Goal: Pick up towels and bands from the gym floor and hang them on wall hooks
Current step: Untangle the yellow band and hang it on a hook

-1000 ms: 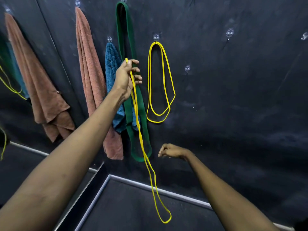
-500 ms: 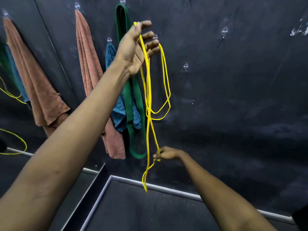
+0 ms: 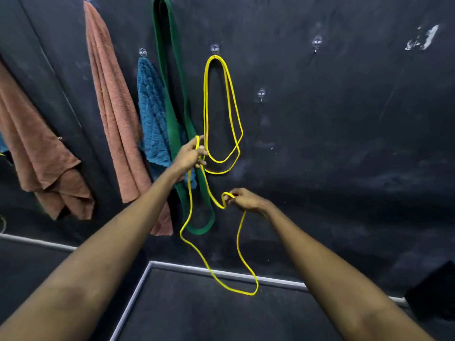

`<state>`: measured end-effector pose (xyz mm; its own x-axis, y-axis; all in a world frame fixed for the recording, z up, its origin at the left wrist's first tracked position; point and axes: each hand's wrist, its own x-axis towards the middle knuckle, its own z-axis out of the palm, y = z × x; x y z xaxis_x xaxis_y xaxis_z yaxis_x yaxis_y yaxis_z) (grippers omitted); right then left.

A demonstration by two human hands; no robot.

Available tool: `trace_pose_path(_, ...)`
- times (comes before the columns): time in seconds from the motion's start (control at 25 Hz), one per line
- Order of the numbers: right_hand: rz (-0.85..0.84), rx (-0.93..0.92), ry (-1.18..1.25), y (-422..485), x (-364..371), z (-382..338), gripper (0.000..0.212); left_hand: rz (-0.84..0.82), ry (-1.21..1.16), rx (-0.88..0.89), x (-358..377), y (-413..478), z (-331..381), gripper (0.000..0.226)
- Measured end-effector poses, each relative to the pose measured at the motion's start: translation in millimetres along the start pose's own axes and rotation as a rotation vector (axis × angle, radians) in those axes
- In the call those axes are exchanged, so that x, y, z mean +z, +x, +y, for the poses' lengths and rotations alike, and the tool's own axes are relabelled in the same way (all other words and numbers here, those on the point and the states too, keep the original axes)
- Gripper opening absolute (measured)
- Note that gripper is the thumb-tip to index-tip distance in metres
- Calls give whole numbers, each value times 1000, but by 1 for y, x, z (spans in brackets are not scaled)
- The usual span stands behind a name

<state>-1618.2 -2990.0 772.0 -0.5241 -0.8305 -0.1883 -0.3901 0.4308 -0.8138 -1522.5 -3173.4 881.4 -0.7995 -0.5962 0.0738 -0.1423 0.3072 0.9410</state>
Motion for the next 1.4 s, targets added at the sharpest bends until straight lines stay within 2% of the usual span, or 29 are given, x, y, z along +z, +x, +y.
trace_pose_path(0.08,26,-66,-81,3,-11,-4,20,-75,35,-23,19,-7,-14,62)
trace_pose_path(0.16,86,-151,-196,0,-24,-9,16,-220,38,-70,39,-15,-27,75)
trace_pose_path(0.28,172,-197,-271,-11,-41,-19,13,-317,64,-84,63,-19,-45,74)
trace_pose_path(0.4,259,-187,-100,-16,-45,-18,5,-291,11,-46,69,-20,-46,71)
trace_pose_path(0.48,343,-111,33,-17,-43,-5,26,-232,-131,-23,70,-21,-32,62)
trace_pose_path(0.52,317,-77,20,-18,-42,2,26,-207,-217,-13,69,-23,-22,57)
trace_pose_path(0.6,108,-21,-65,-19,-32,24,8,-163,-404,3,64,-21,-2,46)
trace_pose_path(0.68,-77,77,-86,-25,-15,51,23,-96,-568,20,52,-15,17,36)
trace_pose_path(0.76,-174,184,-139,-34,-1,81,38,-19,-613,51,34,-7,27,27)
trace_pose_path(0.88,-158,326,-180,-44,14,114,45,107,-522,70,11,4,25,20)
trace_pose_path(0.96,-58,384,-82,-46,16,113,43,130,-311,47,5,9,12,18)
trace_pose_path(1.12,172,225,-99,-26,3,84,29,15,138,-85,5,14,-33,24)
trace_pose_path(1.24,237,132,-47,-15,-5,55,6,-62,133,-209,10,8,-50,20)
trace_pose_path(1.32,266,116,110,-11,-6,43,12,-91,70,-256,14,-3,-53,16)
trace_pose_path(1.4,271,120,432,-13,-6,33,19,-115,48,-277,16,-15,-57,13)
